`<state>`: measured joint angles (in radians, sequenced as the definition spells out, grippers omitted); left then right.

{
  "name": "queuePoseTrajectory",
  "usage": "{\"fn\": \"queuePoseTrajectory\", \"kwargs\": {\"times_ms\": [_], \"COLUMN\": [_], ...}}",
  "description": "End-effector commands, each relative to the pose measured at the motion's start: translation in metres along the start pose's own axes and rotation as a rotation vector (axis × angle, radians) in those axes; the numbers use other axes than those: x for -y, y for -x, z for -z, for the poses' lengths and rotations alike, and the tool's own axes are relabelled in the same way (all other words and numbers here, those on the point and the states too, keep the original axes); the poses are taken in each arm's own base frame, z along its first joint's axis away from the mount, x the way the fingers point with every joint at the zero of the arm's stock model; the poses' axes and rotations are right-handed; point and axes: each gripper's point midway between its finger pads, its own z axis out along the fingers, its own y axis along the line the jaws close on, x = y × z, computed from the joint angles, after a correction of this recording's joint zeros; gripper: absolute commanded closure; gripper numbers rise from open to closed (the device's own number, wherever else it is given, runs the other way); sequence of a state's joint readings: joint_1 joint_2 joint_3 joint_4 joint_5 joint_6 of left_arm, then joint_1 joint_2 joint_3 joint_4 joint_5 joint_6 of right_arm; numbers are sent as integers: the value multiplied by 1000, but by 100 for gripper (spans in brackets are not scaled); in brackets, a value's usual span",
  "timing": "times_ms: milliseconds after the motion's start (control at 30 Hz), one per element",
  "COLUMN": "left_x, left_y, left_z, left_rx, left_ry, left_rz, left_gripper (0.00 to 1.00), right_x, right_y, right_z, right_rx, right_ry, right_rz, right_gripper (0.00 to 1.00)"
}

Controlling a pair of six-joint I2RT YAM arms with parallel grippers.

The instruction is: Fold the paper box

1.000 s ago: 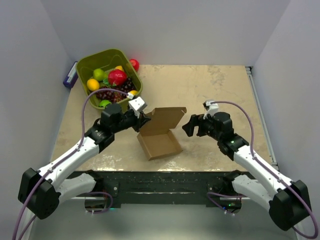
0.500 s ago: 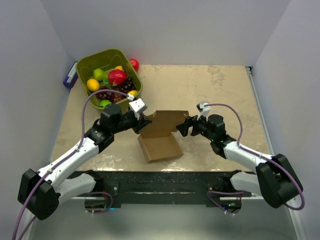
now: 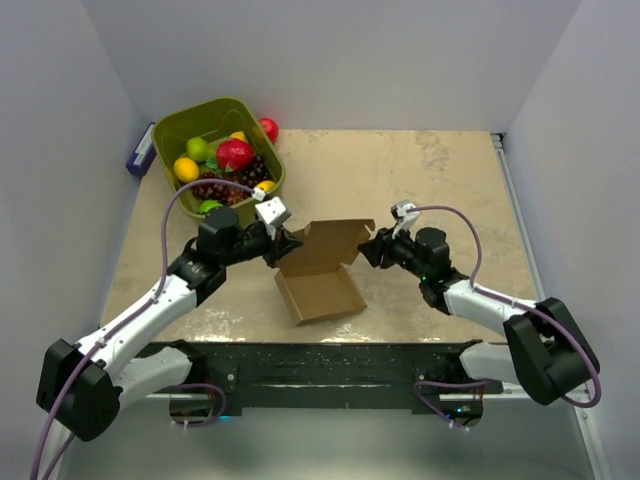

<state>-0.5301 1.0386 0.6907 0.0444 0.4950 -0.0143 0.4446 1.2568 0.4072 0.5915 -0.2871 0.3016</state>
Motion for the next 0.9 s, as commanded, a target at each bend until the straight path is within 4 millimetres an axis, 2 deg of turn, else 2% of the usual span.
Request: {"fn": "queuePoseTrajectory", "kwargs": {"times_ms": [0, 100, 167, 200, 300, 367, 567, 700, 867], "left_x": [5, 0, -6, -9, -21, -31, -58, -75, -83], "left_y": [10, 8, 4, 1, -3, -8, -7, -19, -24], "left_z": [0, -2, -5, -7, -15, -22, -49, -63, -74], "left_rx": [45, 36, 25, 19, 7, -7, -7, -15, -4], "left_ry": [-39, -16, 5, 17, 60, 85, 152, 205, 240], "left_rz": [-20, -16, -16, -16, -12, -31, -38, -34, -26], "left_gripper": [100, 100, 100, 100, 100, 100, 100, 100, 100], "right_x": [-12, -9, -6, -6, -6, -7, -3, 2, 8], "right_y": [24, 26, 27, 28, 33, 33, 37, 41, 44], "right_z": [0, 2, 3, 3, 2, -1, -15, -22, -29], "right_rx": [70, 71, 66, 64, 53, 49, 30, 39, 42], "right_ry": [53, 29, 11, 7, -4, 4, -16, -42, -67], "right_rz": [48, 63, 76, 81, 79, 68, 61, 68, 63], "right_gripper": [67, 77, 80, 85, 96, 100, 100, 100, 100]}}
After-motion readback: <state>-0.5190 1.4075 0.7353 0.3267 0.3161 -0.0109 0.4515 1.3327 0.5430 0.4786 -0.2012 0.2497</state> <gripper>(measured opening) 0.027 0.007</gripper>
